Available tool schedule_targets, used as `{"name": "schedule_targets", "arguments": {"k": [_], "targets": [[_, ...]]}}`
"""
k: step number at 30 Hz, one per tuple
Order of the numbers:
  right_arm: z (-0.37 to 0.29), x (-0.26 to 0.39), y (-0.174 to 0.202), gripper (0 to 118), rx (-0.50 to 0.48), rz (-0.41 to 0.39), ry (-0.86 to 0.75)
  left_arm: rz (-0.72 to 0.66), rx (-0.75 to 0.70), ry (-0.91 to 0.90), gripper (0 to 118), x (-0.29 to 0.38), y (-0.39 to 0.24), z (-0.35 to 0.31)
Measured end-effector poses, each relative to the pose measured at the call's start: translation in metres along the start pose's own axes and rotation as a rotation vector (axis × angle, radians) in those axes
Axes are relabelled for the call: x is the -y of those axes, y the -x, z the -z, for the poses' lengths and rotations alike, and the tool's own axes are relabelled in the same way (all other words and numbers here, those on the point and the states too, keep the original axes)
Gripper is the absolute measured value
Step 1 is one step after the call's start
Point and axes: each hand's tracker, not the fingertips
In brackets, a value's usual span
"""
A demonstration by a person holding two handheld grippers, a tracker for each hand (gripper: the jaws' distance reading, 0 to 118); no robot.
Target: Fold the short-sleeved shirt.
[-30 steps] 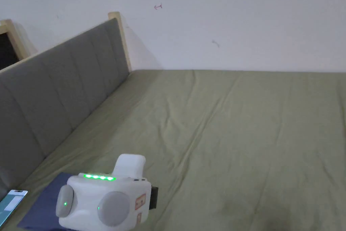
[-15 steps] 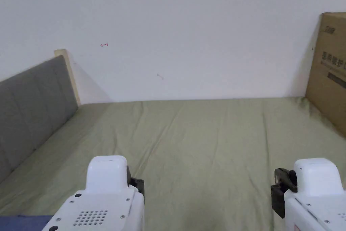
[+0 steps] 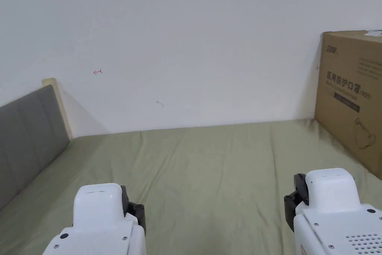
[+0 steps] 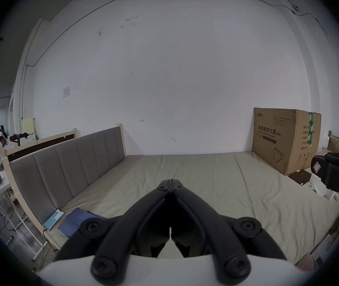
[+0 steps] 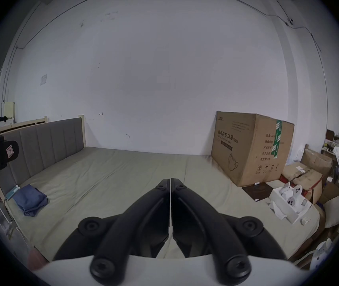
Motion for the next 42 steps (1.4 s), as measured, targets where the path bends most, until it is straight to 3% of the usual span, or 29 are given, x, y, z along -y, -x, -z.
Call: {"name": "schedule_targets", "arguments": {"k": [4,5,6,7,8,9,10,12,20,42], "targets": [[-0.003,-0.002,0.001,2,0.022,-0.024,-0.023,-0.005,0.008,-0.002,0,0.0,0.001,0.0],[-0.003,-0.003,0.001,5,0.023,-0.02,-0.025,-0.006,0.01,0.002,9,0.001,0.001,0.0],[-0.003,-0.004,0.0,14,0.024,-0.006,-0.028,-0.005,0.017,0.001,28,0.001,0.001,0.001],[-0.004,-0.005,-0.001,44,0.028,0.005,-0.032,-0.004,0.03,0.002,66,0.001,0.002,0.0],[-0.004,-0.005,-0.002,76,0.033,0.014,-0.037,-0.01,0.048,0.001,95,0.0,0.004,0.0],[-0.003,-0.005,-0.003,105,0.037,0.021,-0.039,-0.02,0.087,0.003,112,0.0,0.004,0.001],[-0.002,-0.004,-0.004,112,0.041,0.024,-0.039,-0.033,0.093,0.012,116,-0.001,0.006,0.001],[-0.002,0.002,-0.003,118,0.017,0.004,-0.013,-0.04,0.086,-0.004,118,-0.002,0.005,-0.002],[0.004,-0.001,0.004,118,0.043,0.023,-0.025,-0.039,0.174,0.031,118,-0.007,0.006,0.006],[0.007,0.002,-0.008,118,0.04,0.025,0.007,-0.087,0.155,0.138,118,-0.018,0.009,0.015]]}}
